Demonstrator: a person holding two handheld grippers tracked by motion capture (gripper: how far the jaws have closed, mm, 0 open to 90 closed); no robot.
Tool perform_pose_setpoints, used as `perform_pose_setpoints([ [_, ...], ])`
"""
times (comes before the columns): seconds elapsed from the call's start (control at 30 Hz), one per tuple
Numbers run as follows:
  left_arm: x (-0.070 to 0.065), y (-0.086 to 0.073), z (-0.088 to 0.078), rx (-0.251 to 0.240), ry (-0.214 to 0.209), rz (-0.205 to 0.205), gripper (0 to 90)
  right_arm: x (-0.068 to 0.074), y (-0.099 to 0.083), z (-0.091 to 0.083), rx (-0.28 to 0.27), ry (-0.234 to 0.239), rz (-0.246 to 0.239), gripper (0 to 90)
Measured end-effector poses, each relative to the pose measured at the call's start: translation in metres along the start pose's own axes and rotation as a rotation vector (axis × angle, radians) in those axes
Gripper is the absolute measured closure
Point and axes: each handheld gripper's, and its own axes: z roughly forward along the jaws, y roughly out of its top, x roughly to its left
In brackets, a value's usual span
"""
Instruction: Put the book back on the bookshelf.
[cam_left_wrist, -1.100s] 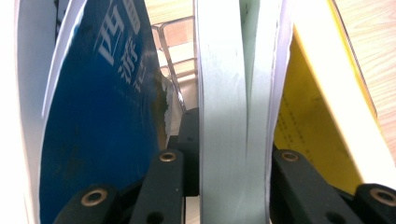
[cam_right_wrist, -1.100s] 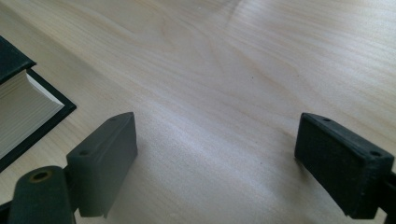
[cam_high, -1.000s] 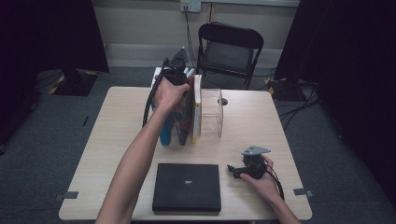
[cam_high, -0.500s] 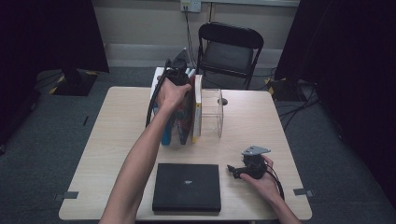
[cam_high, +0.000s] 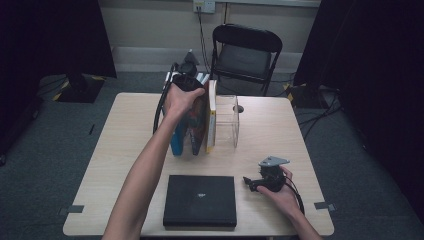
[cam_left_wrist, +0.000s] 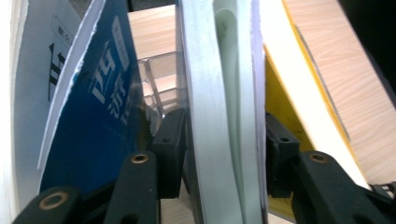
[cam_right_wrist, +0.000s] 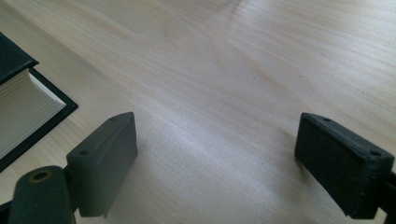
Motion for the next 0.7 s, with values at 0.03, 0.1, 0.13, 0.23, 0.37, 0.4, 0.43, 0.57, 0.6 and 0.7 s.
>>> perform_pose_setpoints([
  [0.03, 0.0, 0.0, -0.002, -0.009, -0.008, 0.002, 52.4, 0.0, 0.0, 0.0, 0.0, 0.0, 0.0, 12.9],
  [0.1, -0.001, -0.001, -0.004, -0.015, -0.016, 0.016, 50.5, 0.0, 0.0, 0.0, 0.0, 0.0, 0.0, 12.9],
  [0.13, 0.0, -0.001, -0.006, -0.029, -0.025, 0.012, 48.9, 0.0, 0.0, 0.0, -0.001, 0.0, 0.0, 12.9],
  [0.23, 0.002, -0.001, -0.012, -0.066, -0.034, 0.004, 46.2, 0.0, 0.0, 0.0, -0.001, 0.0, 0.0, 12.9],
  [0.37, 0.009, -0.001, -0.021, -0.109, -0.033, -0.02, 45.2, 0.0, 0.0, 0.0, -0.001, 0.0, 0.0, 12.9],
  [0.4, 0.011, -0.001, -0.023, -0.112, -0.036, -0.026, 45.2, 0.0, 0.0, 0.0, 0.0, 0.0, 0.0, 12.9],
  [0.43, 0.013, -0.001, -0.025, -0.115, -0.032, -0.029, 45.5, 0.0, 0.0, 0.0, -0.001, 0.0, 0.0, 12.9],
  [0.57, 0.018, -0.003, -0.029, -0.134, -0.059, -0.039, 49.2, 0.0, 0.0, 0.0, 0.0, 0.0, 0.0, 12.9],
  [0.6, 0.018, -0.004, -0.029, -0.134, -0.065, -0.028, 51.5, 0.0, 0.0, 0.0, 0.0, 0.0, 0.0, 12.9],
  [0.7, 0.016, -0.007, -0.031, -0.141, -0.069, -0.013, 52.9, 0.0, 0.0, 0.0, 0.0, -0.001, 0.0, 12.9],
])
